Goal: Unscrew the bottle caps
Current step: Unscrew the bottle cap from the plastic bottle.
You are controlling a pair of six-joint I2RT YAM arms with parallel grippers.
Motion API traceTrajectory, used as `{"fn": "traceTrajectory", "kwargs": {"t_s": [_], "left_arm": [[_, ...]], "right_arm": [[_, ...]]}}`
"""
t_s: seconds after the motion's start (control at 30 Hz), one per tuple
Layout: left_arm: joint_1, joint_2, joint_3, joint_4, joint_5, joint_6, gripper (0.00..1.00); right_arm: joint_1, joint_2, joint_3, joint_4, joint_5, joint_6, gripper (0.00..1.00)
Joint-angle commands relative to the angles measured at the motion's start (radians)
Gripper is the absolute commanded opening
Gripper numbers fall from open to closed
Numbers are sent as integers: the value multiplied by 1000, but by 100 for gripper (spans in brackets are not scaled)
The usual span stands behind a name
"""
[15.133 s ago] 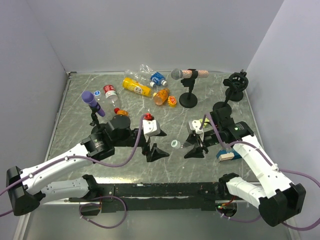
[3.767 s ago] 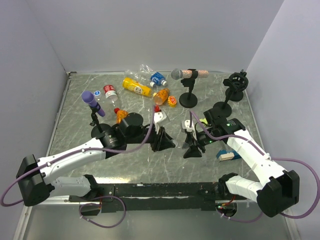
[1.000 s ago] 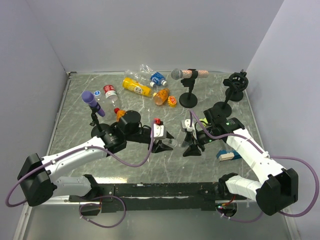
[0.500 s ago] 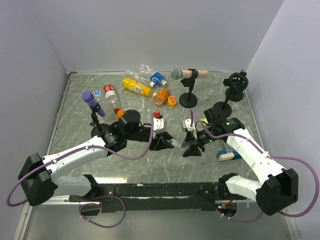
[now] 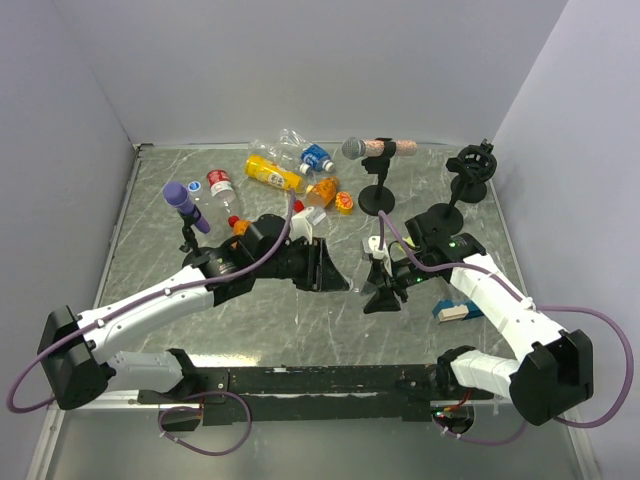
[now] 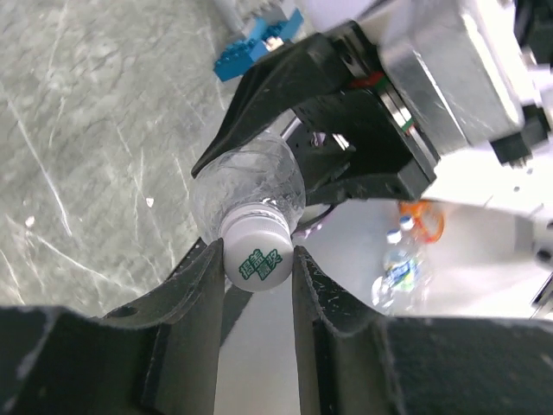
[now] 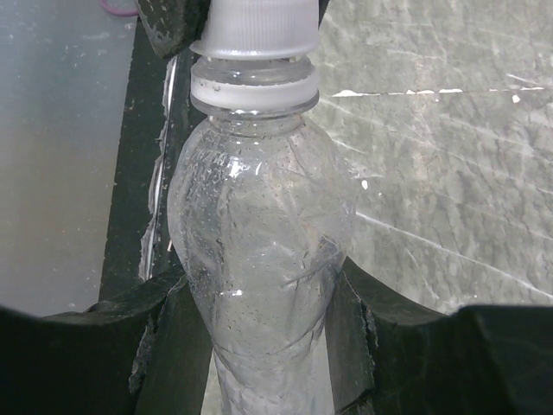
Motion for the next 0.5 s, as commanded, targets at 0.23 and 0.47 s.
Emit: {"fn": "traceTrajectory", "kwargs": {"t_s": [0.23, 0.47], "left_arm": [[2, -54, 69, -68, -163, -167, 1], [29, -49, 60, -73, -100, -236, 1]], "right_arm": [[-1, -3, 14, 12, 15, -31, 17], [-1, 10, 22, 4, 18, -35, 17]]}}
